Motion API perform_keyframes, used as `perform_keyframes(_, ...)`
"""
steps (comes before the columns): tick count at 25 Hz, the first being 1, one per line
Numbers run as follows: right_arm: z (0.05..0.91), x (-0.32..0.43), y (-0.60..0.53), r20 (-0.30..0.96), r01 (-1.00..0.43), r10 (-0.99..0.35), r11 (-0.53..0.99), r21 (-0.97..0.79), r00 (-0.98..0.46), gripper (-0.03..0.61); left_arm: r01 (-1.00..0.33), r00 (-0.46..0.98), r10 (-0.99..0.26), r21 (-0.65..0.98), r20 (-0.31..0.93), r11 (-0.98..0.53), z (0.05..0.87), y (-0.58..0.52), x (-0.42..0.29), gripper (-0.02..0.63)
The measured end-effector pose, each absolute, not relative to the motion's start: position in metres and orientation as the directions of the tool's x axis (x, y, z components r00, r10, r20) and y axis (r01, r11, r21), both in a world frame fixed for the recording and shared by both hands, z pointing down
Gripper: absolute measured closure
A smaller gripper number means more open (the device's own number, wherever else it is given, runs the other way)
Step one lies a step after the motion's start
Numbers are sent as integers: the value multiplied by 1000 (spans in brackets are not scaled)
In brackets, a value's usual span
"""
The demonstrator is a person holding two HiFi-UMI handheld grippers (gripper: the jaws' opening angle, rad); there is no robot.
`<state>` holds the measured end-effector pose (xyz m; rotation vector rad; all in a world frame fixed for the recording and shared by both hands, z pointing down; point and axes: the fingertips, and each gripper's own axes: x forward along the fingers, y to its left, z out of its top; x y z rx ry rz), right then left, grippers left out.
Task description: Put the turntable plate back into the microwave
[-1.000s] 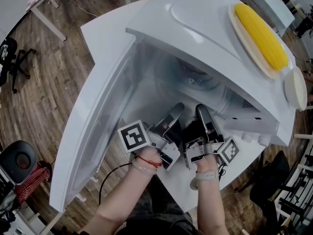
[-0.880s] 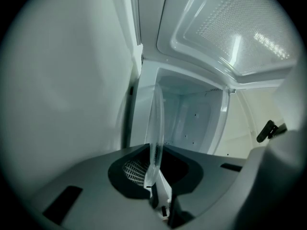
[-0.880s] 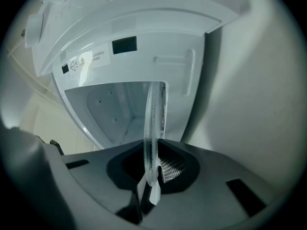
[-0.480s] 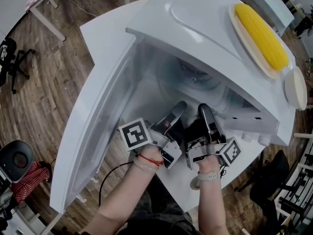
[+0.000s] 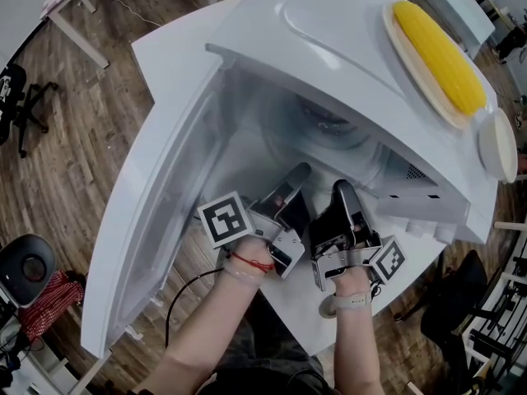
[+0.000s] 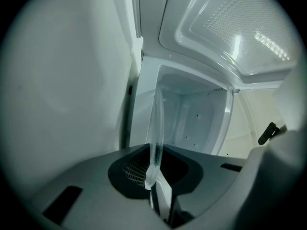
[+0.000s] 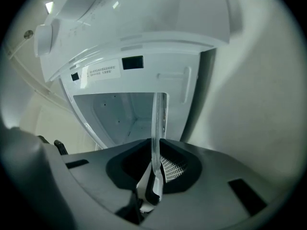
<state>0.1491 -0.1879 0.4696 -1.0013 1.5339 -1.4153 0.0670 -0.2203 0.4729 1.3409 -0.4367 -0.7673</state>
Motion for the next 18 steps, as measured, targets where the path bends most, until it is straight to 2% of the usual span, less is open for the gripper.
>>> perform_keyframes(11, 470, 137, -184, -59, -10, -916, 69, -998, -396, 528, 214, 681, -723, 976, -120, 40, 474, -235, 69, 565)
perform_keyframes(18, 473, 136, -190, -17, -26, -924, 29, -999, -382, 534, 186, 698, -707, 982, -119, 19, 471, -238, 70, 565)
